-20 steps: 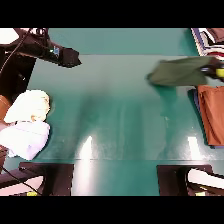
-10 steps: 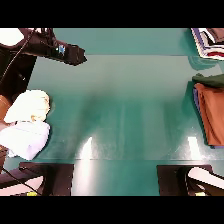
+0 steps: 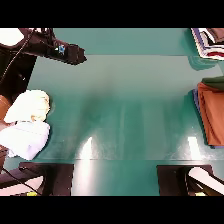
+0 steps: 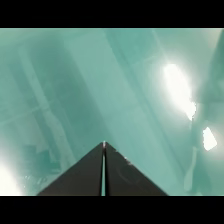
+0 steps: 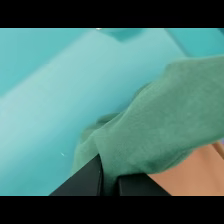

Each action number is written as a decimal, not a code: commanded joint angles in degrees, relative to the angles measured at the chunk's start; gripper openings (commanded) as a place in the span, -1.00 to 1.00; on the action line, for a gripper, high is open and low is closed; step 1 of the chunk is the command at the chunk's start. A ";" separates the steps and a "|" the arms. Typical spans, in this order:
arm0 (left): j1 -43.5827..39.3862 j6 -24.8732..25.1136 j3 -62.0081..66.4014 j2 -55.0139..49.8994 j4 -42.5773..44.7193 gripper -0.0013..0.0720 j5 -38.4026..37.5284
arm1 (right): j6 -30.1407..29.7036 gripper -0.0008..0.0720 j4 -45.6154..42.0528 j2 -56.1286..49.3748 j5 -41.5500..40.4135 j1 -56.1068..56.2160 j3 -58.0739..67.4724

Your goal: Fold the shirts.

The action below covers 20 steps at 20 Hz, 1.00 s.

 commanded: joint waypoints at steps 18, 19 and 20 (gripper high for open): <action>0.02 2.91 0.02 -0.04 0.26 -0.88 -1.11 | 0.83 0.88 1.09 13.22 1.18 9.92 -18.91; 0.02 2.91 0.02 -0.04 0.20 -0.88 -0.66 | 0.83 0.87 0.96 12.81 0.42 15.39 -18.58; 0.02 2.91 0.02 -0.04 0.15 -0.88 -0.24 | 0.81 0.87 1.01 12.52 -0.61 20.04 -18.58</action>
